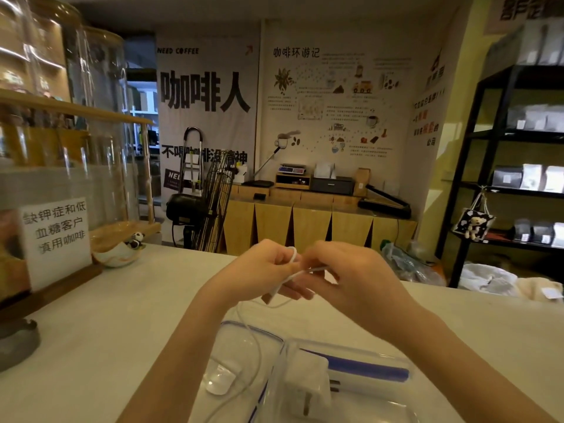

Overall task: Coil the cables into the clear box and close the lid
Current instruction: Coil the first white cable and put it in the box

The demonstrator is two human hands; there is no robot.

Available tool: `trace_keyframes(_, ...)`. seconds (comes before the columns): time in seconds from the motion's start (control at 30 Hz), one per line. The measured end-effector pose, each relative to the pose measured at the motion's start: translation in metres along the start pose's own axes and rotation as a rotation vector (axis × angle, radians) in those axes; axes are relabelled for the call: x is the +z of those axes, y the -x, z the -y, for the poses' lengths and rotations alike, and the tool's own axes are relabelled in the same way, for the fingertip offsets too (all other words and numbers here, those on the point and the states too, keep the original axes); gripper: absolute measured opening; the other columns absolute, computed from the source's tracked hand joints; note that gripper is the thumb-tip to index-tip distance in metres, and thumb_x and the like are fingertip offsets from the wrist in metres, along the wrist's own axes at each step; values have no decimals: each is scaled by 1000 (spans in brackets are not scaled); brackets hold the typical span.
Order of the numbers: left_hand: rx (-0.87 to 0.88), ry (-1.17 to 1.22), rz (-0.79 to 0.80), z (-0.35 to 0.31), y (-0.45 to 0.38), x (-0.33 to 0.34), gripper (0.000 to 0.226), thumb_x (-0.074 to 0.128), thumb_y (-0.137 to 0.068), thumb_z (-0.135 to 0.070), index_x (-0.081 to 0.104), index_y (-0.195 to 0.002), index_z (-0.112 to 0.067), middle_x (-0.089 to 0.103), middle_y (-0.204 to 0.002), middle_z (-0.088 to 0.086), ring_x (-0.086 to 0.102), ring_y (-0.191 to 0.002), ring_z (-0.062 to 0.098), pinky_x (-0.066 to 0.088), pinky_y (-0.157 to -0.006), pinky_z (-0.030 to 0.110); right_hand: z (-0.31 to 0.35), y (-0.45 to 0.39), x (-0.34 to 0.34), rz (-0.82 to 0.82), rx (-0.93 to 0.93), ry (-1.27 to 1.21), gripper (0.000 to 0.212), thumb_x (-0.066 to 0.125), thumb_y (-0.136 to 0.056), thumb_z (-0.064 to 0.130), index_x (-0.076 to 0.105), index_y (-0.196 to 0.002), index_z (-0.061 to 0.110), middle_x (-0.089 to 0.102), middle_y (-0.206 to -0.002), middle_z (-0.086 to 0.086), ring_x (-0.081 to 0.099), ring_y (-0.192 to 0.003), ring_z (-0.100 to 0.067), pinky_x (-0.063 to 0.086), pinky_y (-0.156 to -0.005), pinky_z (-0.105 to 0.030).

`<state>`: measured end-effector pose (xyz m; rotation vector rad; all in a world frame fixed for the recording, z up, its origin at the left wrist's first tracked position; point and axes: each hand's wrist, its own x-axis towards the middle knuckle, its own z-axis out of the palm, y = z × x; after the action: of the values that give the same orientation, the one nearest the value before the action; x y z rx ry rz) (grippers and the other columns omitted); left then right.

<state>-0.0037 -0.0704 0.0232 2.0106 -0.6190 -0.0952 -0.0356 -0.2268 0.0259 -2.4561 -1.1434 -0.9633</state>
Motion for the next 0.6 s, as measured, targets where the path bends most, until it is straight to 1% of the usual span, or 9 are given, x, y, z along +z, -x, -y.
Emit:
trace_keyframes(0.03,-5,80,26,-1,0,0,23,48,-89,-21,66,-91,-8,73,-77,6,70,-67,11,59,-70,31,-3,-2,-3,-36,2,-39,18,56,-78,30,63,-82,14,63,-70,7,50,-61,6,37,-56,-3)
trace_keyframes(0.1,9,300,100,-6,4,-1,22,47,-88,-19,66,-84,-9,69,-64,2,62,-48,8,51,-50,17,-9,-7,-9,-96,-5,-119,17,56,-78,29,64,-84,15,56,-75,13,48,-65,11,44,-57,-7)
trace_keyframes(0.2,24,612,229,-4,4,-1,30,43,-86,-26,65,-85,-5,53,-48,-2,39,-35,4,32,-37,12,-19,-12,-18,-152,27,-241,18,61,-76,27,67,-88,15,58,-78,13,55,-71,5,47,-67,-10)
trace_keyframes(0.33,32,824,460,-3,0,2,60,25,-88,-46,65,-93,-2,50,-49,-1,37,-37,3,30,-39,14,-29,-16,-19,-205,154,-424,12,66,-76,18,69,-87,18,65,-78,12,60,-76,-6,47,-68,-13)
trace_keyframes(0.4,90,893,517,-5,1,1,55,27,-88,-38,62,-98,3,52,-49,-1,40,-38,3,35,-39,13,-30,-16,-16,-242,230,-601,13,64,-75,22,70,-86,20,68,-74,14,63,-74,-8,50,-68,-16)
trace_keyframes(0.43,131,917,524,-7,3,0,49,30,-88,-33,61,-98,3,53,-50,-1,41,-39,3,36,-39,13,-30,-16,-13,-253,266,-697,15,62,-75,23,70,-87,20,71,-74,9,65,-73,-12,52,-67,-19)
trace_keyframes(0.5,225,982,540,-11,6,-3,39,33,-90,-26,56,-101,3,57,-54,-2,45,-42,3,36,-41,12,-29,-16,-4,-235,311,-827,18,58,-79,24,71,-91,20,71,-78,-10,62,-71,-31,53,-62,-30)
trace_keyframes(0.53,275,1028,553,-12,7,-6,35,34,-92,-25,53,-101,3,60,-58,-2,48,-45,3,37,-44,13,-27,-17,2,-204,328,-867,19,56,-81,26,71,-92,23,69,-78,-15,60,-68,-34,52,-59,-31)
trace_keyframes(0.6,366,1141,547,-12,10,-15,34,37,-93,-21,55,-106,5,63,-64,2,54,-51,5,44,-48,14,-24,-19,15,-106,380,-908,18,51,-83,29,69,-87,30,67,-68,-7,60,-57,-22,52,-54,-23)
